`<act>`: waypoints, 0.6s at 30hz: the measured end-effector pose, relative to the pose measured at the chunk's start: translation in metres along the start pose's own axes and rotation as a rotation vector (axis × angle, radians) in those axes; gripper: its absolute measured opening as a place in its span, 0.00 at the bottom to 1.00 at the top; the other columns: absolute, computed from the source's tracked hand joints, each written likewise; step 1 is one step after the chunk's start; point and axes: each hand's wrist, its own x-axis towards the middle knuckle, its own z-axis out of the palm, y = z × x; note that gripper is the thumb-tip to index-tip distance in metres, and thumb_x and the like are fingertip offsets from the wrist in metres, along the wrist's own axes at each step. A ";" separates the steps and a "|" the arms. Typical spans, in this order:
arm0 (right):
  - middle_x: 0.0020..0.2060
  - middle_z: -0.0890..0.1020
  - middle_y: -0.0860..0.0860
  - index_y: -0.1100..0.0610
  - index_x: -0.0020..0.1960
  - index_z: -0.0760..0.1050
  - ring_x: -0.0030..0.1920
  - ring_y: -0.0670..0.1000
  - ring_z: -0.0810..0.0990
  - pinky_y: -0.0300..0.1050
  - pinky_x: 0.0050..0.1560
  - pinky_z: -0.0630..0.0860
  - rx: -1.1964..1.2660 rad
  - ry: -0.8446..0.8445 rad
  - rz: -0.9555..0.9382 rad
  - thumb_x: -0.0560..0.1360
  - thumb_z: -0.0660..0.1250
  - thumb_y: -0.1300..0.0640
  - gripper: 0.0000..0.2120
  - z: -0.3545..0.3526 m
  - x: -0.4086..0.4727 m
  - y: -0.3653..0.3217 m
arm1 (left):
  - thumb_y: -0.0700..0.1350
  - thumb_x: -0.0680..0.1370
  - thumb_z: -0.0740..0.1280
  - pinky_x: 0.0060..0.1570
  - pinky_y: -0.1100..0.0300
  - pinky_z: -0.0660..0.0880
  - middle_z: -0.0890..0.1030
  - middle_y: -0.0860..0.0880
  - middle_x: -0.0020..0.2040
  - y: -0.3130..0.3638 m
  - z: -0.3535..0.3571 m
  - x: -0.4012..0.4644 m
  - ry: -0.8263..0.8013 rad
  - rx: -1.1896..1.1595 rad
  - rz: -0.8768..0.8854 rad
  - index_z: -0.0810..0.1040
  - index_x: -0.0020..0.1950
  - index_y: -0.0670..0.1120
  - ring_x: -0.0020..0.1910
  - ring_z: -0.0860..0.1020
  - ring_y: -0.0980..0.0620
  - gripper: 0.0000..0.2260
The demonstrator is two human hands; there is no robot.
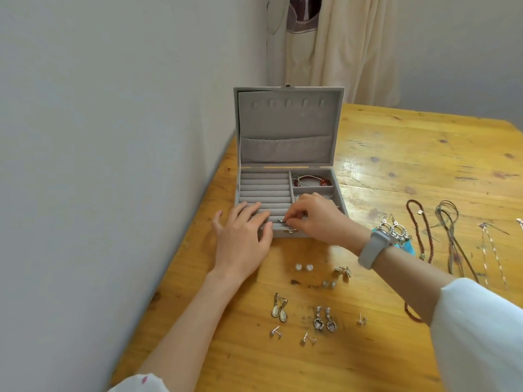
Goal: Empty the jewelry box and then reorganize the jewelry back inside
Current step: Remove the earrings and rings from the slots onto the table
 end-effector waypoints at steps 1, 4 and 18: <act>0.39 0.75 0.45 0.53 0.46 0.81 0.46 0.48 0.71 0.50 0.52 0.71 0.027 -0.023 0.015 0.73 0.66 0.54 0.06 -0.002 0.003 0.000 | 0.48 0.77 0.61 0.66 0.48 0.48 0.75 0.53 0.64 0.000 -0.002 0.002 -0.002 -0.003 0.000 0.77 0.60 0.52 0.66 0.67 0.54 0.13; 0.34 0.70 0.39 0.54 0.43 0.80 0.42 0.45 0.70 0.48 0.50 0.70 0.013 -0.072 0.006 0.73 0.66 0.54 0.05 -0.006 0.009 -0.002 | 0.48 0.77 0.61 0.67 0.51 0.47 0.75 0.55 0.62 0.003 -0.008 0.008 -0.039 -0.013 0.004 0.76 0.61 0.52 0.64 0.67 0.57 0.13; 0.34 0.73 0.47 0.56 0.42 0.73 0.33 0.44 0.69 0.31 0.35 0.66 0.458 0.238 0.077 0.75 0.63 0.59 0.04 -0.012 -0.034 0.016 | 0.51 0.76 0.65 0.56 0.54 0.61 0.76 0.55 0.52 0.019 -0.023 0.052 -0.336 0.097 0.162 0.80 0.49 0.55 0.55 0.70 0.53 0.05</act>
